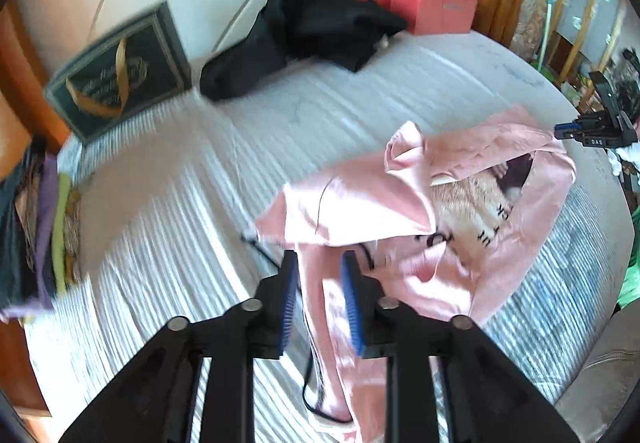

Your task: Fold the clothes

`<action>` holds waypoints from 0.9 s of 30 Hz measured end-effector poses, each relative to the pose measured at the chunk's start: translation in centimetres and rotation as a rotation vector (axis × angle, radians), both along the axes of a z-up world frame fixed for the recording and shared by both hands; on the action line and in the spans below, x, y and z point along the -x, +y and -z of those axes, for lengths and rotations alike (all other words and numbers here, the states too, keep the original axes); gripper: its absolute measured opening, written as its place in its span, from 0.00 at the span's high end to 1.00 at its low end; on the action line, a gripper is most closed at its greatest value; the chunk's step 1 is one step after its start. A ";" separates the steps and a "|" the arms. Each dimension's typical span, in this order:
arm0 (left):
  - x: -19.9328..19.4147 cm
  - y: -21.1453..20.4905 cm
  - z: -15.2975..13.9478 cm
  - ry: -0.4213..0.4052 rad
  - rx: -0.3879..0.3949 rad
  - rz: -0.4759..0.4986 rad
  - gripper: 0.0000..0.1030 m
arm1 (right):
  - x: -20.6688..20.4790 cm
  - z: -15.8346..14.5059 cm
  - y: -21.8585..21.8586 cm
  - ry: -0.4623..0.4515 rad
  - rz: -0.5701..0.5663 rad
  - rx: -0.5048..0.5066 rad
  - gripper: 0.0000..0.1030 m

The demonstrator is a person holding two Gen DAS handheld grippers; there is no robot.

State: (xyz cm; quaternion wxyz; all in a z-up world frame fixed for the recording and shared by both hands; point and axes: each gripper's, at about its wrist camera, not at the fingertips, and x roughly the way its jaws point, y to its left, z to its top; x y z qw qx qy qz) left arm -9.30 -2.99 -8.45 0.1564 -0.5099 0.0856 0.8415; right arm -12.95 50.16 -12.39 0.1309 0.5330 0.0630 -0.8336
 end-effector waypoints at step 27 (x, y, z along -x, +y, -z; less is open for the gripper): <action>3.1 6.0 5.6 -0.141 -0.117 -0.098 0.36 | 3.5 -1.4 -21.5 0.049 -0.337 0.046 0.53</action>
